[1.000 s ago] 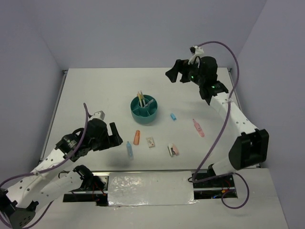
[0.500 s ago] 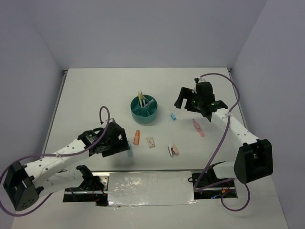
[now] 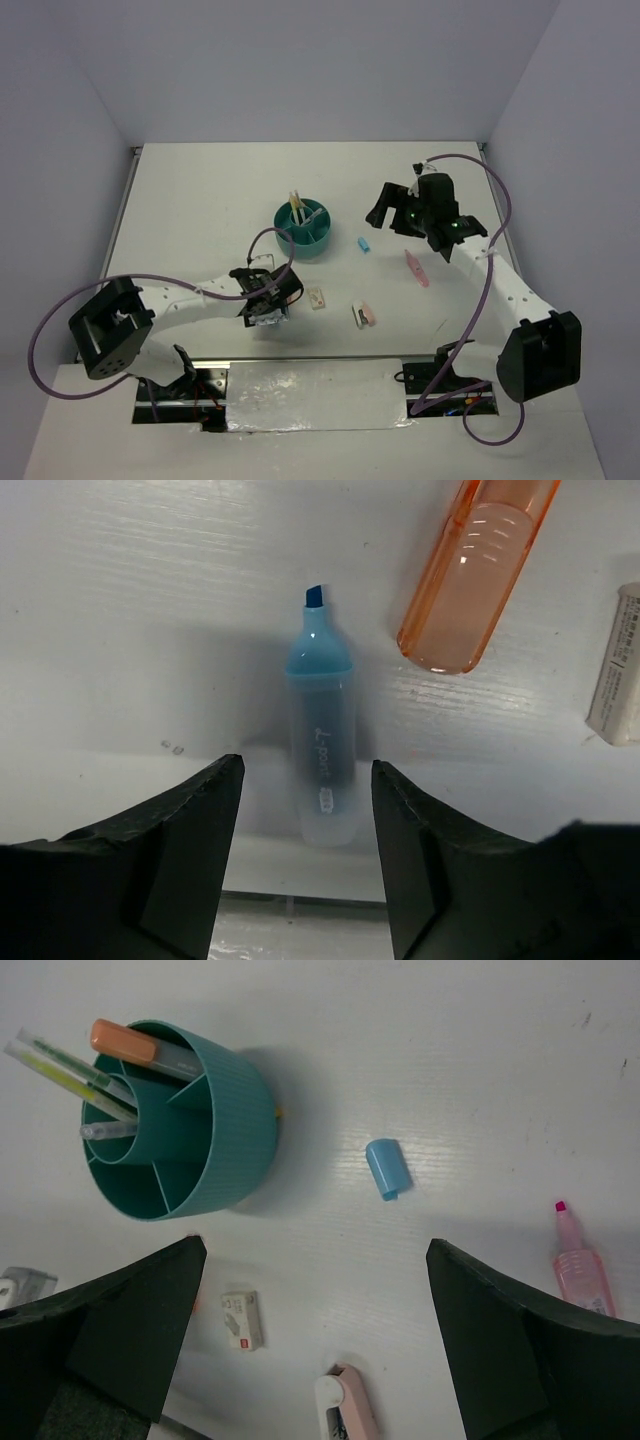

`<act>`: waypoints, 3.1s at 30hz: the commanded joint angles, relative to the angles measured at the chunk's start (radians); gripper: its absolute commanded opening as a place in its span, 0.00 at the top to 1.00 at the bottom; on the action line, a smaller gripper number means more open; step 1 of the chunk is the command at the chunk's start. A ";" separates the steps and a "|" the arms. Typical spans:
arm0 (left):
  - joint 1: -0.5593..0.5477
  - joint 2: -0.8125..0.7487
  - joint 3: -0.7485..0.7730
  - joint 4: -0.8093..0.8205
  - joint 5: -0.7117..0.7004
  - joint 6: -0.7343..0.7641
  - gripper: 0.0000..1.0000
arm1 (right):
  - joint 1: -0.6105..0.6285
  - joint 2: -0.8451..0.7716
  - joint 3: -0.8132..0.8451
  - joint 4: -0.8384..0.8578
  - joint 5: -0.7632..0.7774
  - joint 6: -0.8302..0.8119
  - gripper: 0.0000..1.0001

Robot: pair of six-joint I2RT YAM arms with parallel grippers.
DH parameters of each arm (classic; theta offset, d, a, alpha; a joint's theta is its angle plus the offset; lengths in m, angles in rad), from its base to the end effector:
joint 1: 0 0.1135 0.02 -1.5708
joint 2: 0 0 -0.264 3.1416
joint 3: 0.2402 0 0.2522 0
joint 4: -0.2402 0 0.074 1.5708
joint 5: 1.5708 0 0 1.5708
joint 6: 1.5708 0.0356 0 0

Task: Sort the stationery into containers
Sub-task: Pick up the pen from the center of the board, then close the pen cap on the pen.

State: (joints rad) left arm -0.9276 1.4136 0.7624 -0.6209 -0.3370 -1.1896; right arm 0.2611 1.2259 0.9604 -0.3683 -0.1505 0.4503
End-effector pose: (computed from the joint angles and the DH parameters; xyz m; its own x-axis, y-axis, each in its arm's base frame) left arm 0.1543 -0.1862 0.1707 -0.8601 -0.3131 -0.4028 -0.2728 0.9494 -0.1556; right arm 0.2603 0.0751 0.2909 -0.6770 0.2645 -0.6868 -0.0858 0.8984 0.4306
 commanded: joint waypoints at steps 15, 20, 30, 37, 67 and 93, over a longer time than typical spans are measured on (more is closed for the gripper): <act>-0.191 0.012 -0.018 -0.002 -0.079 -0.154 1.00 | 0.003 0.022 -0.019 0.016 0.000 0.007 0.00; -0.234 -0.244 -0.079 0.113 -0.131 0.017 1.00 | 0.018 0.246 0.116 -0.053 0.039 -0.070 0.05; -0.260 -0.668 -0.163 0.265 -0.102 0.208 1.00 | 0.046 0.546 0.270 -0.070 -0.158 -0.191 0.31; -0.261 -0.706 -0.149 0.204 -0.059 0.208 1.00 | 0.047 0.627 0.275 -0.075 -0.107 -0.157 0.31; -0.261 -0.762 -0.095 0.251 -0.002 0.275 1.00 | 0.093 0.358 0.181 0.031 -0.164 -0.017 1.00; -0.266 -0.464 0.302 0.518 0.056 0.598 1.00 | 0.388 -0.434 -0.120 0.599 -0.175 0.452 1.00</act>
State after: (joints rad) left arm -1.1885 0.9718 1.0393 -0.1799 -0.2890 -0.6300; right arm 0.6334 0.8135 0.8280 0.1955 -0.3527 0.8993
